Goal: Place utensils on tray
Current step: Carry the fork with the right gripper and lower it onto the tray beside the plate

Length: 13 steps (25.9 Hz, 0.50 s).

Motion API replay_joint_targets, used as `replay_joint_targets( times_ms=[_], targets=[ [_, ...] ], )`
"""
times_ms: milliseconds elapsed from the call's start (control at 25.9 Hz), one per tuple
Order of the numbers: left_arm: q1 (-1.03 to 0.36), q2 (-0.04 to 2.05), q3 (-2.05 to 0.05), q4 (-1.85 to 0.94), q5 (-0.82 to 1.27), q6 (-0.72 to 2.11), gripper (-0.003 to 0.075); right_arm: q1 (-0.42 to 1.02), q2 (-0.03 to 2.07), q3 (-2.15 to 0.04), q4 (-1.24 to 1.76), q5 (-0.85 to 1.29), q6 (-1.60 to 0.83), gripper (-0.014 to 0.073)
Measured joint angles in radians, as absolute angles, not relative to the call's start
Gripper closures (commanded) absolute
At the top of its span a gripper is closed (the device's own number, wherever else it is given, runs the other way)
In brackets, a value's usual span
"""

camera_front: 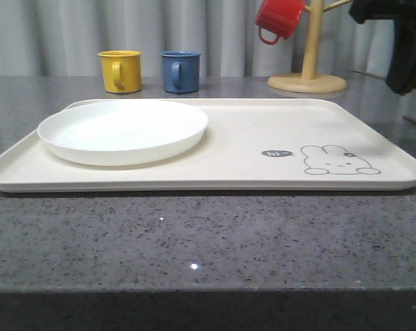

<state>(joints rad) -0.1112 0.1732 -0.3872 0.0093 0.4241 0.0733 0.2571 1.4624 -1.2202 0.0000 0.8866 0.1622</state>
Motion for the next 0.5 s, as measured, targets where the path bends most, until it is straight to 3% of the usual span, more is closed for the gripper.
replay_joint_targets(
  times_ms=[309, 503],
  targets=[
    [-0.111, 0.173, -0.387, 0.009, 0.424, 0.073, 0.0738, 0.495, 1.585, -1.399, 0.000, 0.914, 0.295, 0.0652],
    [-0.111, 0.173, -0.387, 0.009, 0.424, 0.073, 0.0738, 0.547, 1.679, -1.440, 0.009, 0.900, 0.406, 0.0652]
  ],
)
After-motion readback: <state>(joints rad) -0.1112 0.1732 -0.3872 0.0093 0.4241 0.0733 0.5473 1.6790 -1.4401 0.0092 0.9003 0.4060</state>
